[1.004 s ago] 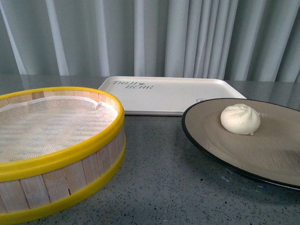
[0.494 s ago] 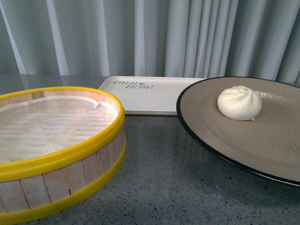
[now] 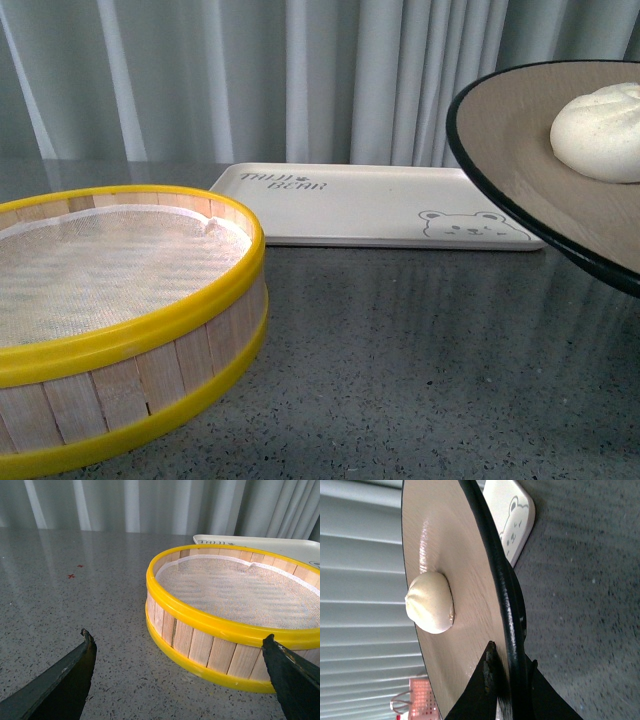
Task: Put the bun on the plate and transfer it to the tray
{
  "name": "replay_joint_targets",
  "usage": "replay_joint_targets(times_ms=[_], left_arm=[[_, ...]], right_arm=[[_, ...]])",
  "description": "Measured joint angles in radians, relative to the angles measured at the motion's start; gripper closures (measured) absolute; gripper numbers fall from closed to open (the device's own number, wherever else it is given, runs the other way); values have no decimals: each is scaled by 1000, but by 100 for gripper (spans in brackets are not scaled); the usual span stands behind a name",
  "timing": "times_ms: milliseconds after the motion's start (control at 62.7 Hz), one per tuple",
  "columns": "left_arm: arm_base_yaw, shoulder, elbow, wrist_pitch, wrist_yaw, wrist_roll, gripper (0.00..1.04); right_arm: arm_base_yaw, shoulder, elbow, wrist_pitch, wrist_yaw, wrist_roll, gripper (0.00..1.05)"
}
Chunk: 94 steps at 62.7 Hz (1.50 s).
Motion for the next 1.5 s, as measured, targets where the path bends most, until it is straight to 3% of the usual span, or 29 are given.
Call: replay_joint_targets(times_ms=[159, 303, 558, 1498], left_arm=[[0, 0, 0, 0, 0, 0, 7], [0, 0, 0, 0, 0, 0, 7], [0, 0, 0, 0, 0, 0, 7], [0, 0, 0, 0, 0, 0, 7]], right_arm=[[46, 293, 214, 111, 68, 20, 101], [123, 505, 425, 92, 108, 27, 101], [183, 739, 657, 44, 179, 42, 101], [209, 1147, 937, -2, 206, 60, 101]])
